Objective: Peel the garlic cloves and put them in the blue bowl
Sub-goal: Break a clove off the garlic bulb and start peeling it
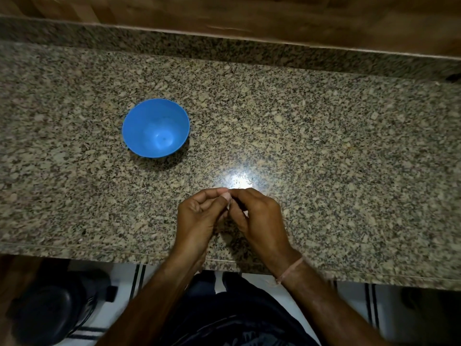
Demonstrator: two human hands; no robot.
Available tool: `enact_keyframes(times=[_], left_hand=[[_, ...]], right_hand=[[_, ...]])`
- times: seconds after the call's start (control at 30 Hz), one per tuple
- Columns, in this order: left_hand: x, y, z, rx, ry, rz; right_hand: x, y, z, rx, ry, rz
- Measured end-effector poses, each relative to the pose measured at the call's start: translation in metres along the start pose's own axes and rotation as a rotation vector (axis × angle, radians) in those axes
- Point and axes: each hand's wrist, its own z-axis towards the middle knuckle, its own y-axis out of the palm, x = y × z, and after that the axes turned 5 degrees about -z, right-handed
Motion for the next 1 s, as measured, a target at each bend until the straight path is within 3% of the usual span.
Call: enact_keyframes(times=[0.2,1.0], left_hand=[[-0.001,-0.016,0.008,-0.016,-0.044,0.031],[0.006,-0.067,0.018,-0.160,-0.101,0.193]], right_hand=[[-0.010,0.009,-0.002,-0.039,-0.005,-0.135],[-0.052,0.042,-0.016,0.025,0.149,-0.237]])
